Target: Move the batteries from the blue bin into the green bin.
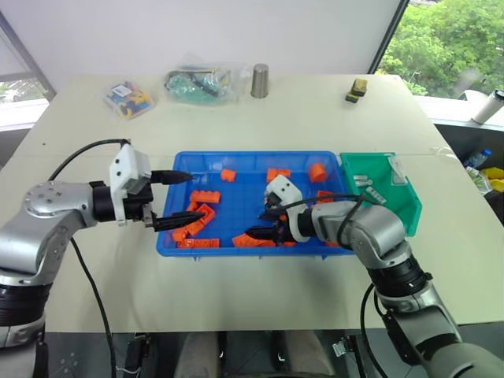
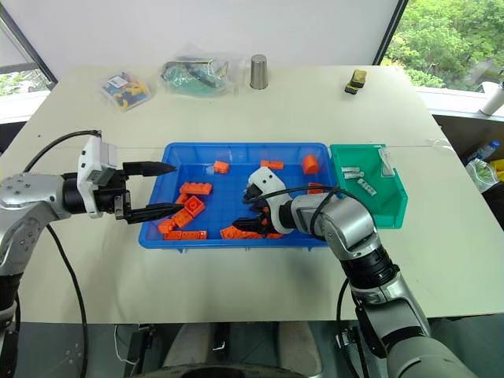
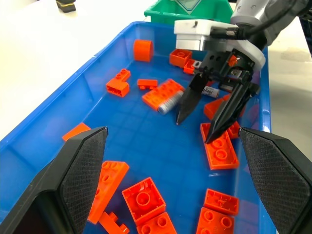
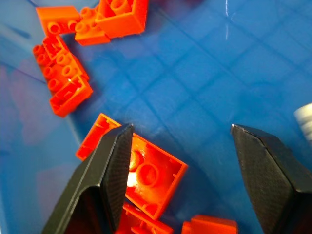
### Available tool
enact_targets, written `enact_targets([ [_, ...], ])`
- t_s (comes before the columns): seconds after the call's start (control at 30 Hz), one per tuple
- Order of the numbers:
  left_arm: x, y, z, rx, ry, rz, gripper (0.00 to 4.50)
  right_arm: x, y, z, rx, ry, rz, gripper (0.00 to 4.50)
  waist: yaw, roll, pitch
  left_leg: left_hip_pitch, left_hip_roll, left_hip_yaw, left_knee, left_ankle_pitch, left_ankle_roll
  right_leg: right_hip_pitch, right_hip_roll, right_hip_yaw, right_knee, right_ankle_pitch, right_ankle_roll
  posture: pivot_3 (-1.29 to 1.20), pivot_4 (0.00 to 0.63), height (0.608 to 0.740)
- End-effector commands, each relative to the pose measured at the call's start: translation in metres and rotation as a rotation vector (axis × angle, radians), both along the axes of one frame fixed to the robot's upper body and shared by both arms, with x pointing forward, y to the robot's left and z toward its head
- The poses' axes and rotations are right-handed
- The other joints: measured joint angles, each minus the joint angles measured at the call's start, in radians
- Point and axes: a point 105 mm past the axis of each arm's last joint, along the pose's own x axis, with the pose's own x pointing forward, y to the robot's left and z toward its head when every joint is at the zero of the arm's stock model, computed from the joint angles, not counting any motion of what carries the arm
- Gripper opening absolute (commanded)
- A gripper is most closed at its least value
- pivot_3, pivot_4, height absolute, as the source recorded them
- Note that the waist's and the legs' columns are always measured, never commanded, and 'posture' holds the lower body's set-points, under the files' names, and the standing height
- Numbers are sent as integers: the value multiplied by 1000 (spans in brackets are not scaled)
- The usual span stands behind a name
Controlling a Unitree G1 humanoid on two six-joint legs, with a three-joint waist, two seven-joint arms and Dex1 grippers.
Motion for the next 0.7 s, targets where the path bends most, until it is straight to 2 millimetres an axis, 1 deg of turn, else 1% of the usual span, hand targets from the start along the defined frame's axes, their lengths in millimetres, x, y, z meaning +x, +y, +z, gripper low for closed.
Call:
enact_targets([
  [0.03,-2,2,9,14,-48,0,4500,-4,2,22,35,-44,26,3257,0,0,0,0,0,0,0,0,0,0,0,0,0,0,0,0,150,739],
  [0.17,-2,2,9,13,-50,1,4500,-6,4,39,53,-78,37,3257,-1,0,0,0,0,0,0,0,0,0,0,0,0,0,0,0,150,739],
  [0.27,0,2,8,11,-51,0,4500,-1,-1,47,37,-121,23,3257,-1,0,0,0,0,0,0,0,0,0,0,0,0,0,0,0,150,739],
  [0.33,1,1,8,10,-54,-2,4500,4,-5,49,30,-130,6,3257,1,0,0,0,0,0,0,0,0,0,0,0,0,0,0,0,150,739],
  [0.37,2,0,8,9,-55,-4,4500,6,-8,48,21,-133,0,3257,1,0,0,0,0,0,0,0,0,0,-1,0,0,0,0,0,150,739],
  [0.57,3,-2,9,5,-61,-10,4500,18,-24,25,-78,-157,-23,3257,1,0,0,0,0,0,0,0,0,0,-1,0,0,0,0,0,150,739],
  [0.7,3,-2,9,8,-64,-9,4500,26,-31,19,-102,-167,-41,3257,0,0,0,0,0,1,0,0,0,0,0,0,0,0,0,0,150,739],
])
